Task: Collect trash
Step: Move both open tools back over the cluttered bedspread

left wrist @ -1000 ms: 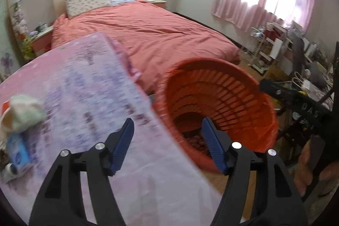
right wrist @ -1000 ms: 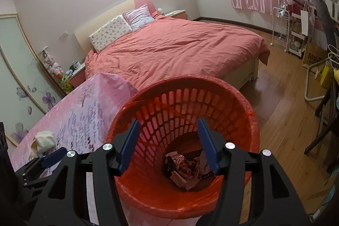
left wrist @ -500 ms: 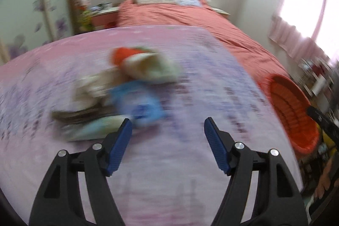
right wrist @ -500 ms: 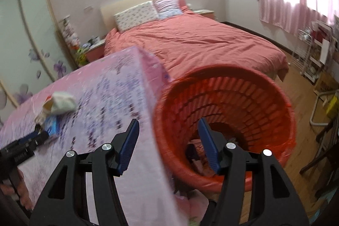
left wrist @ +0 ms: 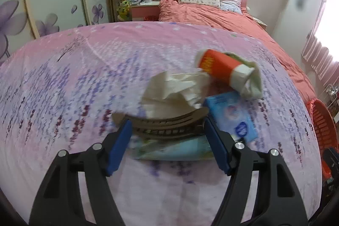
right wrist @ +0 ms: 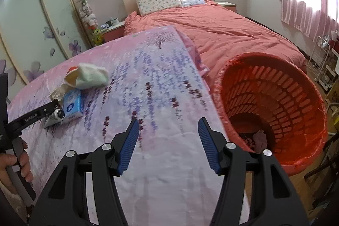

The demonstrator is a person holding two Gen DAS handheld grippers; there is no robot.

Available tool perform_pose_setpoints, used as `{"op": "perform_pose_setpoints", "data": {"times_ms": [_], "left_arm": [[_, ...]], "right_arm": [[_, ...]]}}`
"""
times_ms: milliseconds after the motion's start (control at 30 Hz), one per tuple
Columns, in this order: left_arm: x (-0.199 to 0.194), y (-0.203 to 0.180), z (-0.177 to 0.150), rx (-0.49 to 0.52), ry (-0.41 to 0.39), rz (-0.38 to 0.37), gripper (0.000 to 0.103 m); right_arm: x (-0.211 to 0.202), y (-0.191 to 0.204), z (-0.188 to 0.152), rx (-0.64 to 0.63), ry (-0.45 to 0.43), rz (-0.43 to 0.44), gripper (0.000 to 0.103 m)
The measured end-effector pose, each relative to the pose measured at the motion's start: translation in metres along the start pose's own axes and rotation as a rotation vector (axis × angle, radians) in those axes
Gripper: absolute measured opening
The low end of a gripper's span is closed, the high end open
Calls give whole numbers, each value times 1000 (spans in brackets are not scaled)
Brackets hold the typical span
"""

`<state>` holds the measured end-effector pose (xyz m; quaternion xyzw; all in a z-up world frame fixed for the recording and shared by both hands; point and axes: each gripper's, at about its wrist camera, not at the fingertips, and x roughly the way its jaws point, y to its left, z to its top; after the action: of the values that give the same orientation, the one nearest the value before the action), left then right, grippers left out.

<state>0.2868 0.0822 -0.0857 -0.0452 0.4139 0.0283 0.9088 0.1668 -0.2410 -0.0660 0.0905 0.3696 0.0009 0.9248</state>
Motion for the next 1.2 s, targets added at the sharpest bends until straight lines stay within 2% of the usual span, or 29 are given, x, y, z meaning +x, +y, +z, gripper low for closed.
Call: {"op": "perform_pose_setpoints", "data": {"times_ms": [233,400,500,633,733,1067,1100,1200], "left_arm": [[-3,55,-14,-32,13,70,70],[1,101,-17,-88,33,150,69],[1,115,-17,-119,33,140,69],[-1,115,-17,-101,20,124,70],[-1,119,-18,-86,14,113,70],[0,135,-21,-115,16,65,70],[0,134,-21,-113,16,63,70],[-3,132,-22,-110,17,55,70]], "right_arm": [[12,30,-1,-39,22,31,58],[26,66,-1,-77,46,97,58],[40,91,-3,-114,85,144,58],[62,120,-6,-153,148,188,60],[66,138,-4,-174,145,206,61],[92,185,10,-229,125,130,62],[95,185,11,-234,130,123,54],[92,181,7,-248,130,110,53]]}}
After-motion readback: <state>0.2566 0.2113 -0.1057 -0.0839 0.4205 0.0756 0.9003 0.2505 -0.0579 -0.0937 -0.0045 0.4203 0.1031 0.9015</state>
